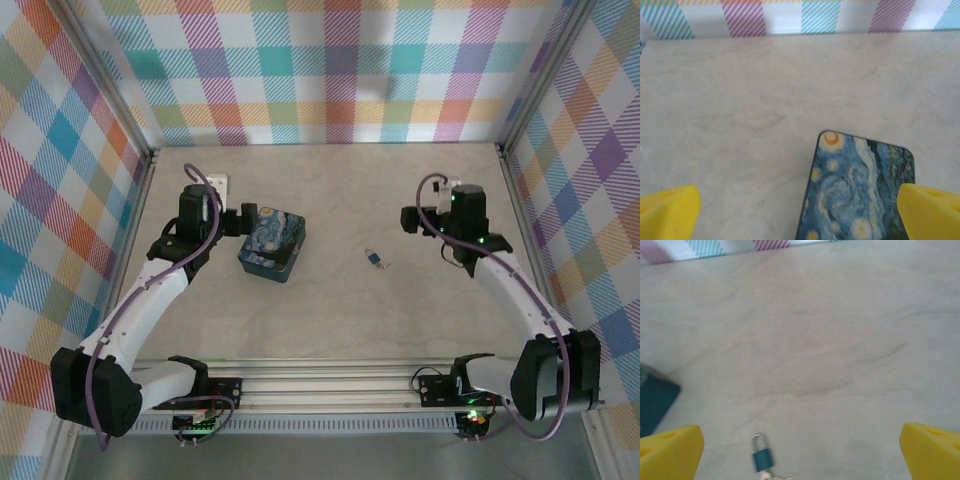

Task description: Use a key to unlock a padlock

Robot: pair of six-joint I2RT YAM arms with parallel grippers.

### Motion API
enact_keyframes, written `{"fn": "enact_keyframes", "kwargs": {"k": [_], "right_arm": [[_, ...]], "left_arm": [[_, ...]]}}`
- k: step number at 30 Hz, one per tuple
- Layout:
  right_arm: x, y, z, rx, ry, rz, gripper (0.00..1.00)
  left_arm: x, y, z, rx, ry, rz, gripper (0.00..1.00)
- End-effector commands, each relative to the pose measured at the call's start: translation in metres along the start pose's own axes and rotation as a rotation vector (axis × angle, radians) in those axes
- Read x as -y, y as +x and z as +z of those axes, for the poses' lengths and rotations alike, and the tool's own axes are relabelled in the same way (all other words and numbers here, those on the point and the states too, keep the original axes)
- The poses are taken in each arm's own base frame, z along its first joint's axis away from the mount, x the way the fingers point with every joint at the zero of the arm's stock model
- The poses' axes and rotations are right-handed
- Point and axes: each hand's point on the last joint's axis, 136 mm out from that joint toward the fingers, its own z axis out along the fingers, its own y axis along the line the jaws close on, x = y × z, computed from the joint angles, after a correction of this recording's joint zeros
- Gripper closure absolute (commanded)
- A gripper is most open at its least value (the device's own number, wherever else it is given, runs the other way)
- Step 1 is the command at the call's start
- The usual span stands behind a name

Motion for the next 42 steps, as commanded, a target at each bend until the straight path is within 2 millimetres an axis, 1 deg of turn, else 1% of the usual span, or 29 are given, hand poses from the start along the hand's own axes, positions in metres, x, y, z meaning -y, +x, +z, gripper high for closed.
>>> {"fn": "enact_keyframes", "kwargs": {"k": [1,3,4,5,7,8,12,16,17,19,22,26,28,29,32,35,42], "right_arm": [[0.031,-0.012,0.001,0.163,0.145,-0.079,0.0],[0.043,-0.001,0.004,0.17,0.171,-0.053,0.0],[0.047,0.005,0.006,0.168,0.175,-0.039,0.0],[0.051,0.01,0.008,0.171,0.178,-0.028,0.0],[0.055,0.016,0.009,0.202,0.179,-0.023,0.0],[0.056,0.02,0.01,0.212,0.178,-0.023,0.0],[0.061,0.031,0.016,0.248,0.182,-0.025,0.0],[0.062,0.043,0.026,0.256,0.161,-0.022,0.0],[0.062,0.04,0.028,0.277,0.154,-0.019,0.0],[0.059,0.046,0.037,0.264,0.123,-0.016,0.0],[0.054,0.045,0.045,0.272,0.083,-0.042,0.0],[0.055,0.054,0.054,0.274,0.077,-0.045,0.0],[0.058,0.061,0.058,0.279,0.089,-0.039,0.0],[0.061,0.06,0.06,0.293,0.099,-0.036,0.0],[0.071,0.06,0.066,0.244,0.144,0.003,0.0],[0.071,0.06,0.065,0.245,0.141,0.005,0.0],[0.071,0.06,0.064,0.246,0.141,0.003,0.0]], "left_arm": [[-0.013,-0.009,0.016,0.082,0.022,0.023,0.0],[-0.027,-0.005,0.02,0.127,-0.019,-0.001,0.0],[-0.034,0.002,0.022,0.146,-0.032,-0.019,0.0],[-0.04,0.004,0.023,0.167,-0.041,-0.038,0.0],[-0.048,0.017,0.029,0.175,-0.048,-0.059,0.0],[-0.05,0.025,0.032,0.166,-0.05,-0.061,0.0],[-0.053,0.067,0.047,0.112,-0.047,-0.071,0.0],[-0.062,0.092,0.054,0.122,-0.078,-0.099,0.0],[-0.064,0.096,0.055,0.129,-0.087,-0.107,0.0],[-0.069,0.101,0.056,0.155,-0.099,-0.126,0.0],[-0.072,0.106,0.06,0.183,-0.096,-0.152,0.0],[-0.071,0.109,0.07,0.198,-0.079,-0.157,0.0],[-0.071,0.115,0.077,0.186,-0.08,-0.159,0.0],[-0.072,0.117,0.079,0.185,-0.081,-0.161,0.0],[-0.073,0.122,0.084,0.174,-0.09,-0.163,0.0],[-0.071,0.125,0.094,0.13,-0.082,-0.153,0.0],[-0.065,0.124,0.096,0.122,-0.105,-0.109,0.0]]}}
